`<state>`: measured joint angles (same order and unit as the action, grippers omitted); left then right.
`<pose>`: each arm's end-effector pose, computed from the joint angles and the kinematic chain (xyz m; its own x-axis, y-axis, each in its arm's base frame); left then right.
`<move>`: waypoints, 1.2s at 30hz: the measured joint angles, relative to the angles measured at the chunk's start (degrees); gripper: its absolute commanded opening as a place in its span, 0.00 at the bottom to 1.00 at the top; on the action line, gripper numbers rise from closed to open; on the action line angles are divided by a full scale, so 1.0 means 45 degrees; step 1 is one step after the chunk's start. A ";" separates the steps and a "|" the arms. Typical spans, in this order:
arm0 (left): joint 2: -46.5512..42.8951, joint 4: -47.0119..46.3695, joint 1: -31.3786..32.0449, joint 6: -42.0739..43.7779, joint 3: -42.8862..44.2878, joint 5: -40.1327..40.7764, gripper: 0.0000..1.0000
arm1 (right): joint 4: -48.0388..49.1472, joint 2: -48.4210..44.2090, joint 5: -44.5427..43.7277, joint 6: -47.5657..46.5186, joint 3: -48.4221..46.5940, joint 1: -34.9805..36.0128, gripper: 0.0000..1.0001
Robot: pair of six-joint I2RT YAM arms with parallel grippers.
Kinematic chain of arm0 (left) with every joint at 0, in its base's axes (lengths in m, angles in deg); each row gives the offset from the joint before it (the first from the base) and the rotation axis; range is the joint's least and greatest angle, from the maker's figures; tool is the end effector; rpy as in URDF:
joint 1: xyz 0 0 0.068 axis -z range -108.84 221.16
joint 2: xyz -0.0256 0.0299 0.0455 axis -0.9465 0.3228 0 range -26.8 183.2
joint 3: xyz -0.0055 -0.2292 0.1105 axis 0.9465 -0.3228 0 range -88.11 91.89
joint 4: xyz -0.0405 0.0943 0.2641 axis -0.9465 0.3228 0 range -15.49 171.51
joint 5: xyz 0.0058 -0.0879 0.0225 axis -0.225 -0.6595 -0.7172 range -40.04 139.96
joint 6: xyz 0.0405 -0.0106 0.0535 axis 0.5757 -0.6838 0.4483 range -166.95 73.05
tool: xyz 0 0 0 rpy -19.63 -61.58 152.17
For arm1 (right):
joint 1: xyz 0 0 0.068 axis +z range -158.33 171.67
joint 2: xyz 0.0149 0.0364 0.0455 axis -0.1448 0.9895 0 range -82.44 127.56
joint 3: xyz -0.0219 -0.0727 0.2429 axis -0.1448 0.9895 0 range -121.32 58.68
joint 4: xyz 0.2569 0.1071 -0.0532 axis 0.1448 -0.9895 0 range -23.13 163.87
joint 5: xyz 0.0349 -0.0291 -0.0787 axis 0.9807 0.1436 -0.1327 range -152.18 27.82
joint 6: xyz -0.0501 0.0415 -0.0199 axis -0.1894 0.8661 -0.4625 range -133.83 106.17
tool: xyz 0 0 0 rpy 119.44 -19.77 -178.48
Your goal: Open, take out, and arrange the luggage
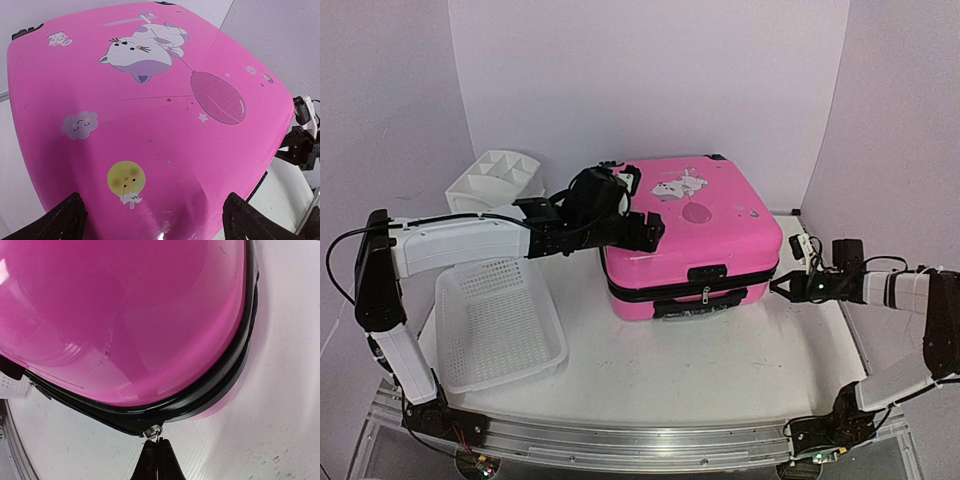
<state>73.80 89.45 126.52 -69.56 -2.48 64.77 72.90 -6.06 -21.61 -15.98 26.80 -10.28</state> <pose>0.2671 -0.3620 0.2798 -0.5191 0.0972 -0.8492 0.5089 0.8334 -0.2157 0.2778 0.0261 0.1240 -0.6957 -0.0049 -0.7184 -0.4566 0.7751 0.4369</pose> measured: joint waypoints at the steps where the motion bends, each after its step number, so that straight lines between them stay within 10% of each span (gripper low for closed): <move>1: -0.0019 0.0000 -0.0005 0.0039 -0.0034 0.0005 0.96 | -0.0005 0.0073 0.0160 -0.0005 -0.0024 -0.0058 0.00; 14: -0.0447 0.1083 -0.0136 0.1880 -0.0058 -0.0709 0.98 | -0.1098 0.2254 0.3128 -0.1336 -0.1588 -0.0593 0.00; 28: -0.1608 0.4512 0.0923 0.3706 0.0321 -0.1399 0.96 | -0.0855 0.1520 0.0593 -0.2589 -0.1865 0.4007 0.00; 36: -0.1710 0.3764 0.1103 0.1632 -0.0520 -0.1501 0.88 | 0.0651 0.1520 -0.0884 -0.0685 -0.1710 0.6509 0.00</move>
<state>66.10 106.39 131.48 -62.22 -4.82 58.02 75.83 0.78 -25.58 -19.06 19.11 19.00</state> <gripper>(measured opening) 0.886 0.014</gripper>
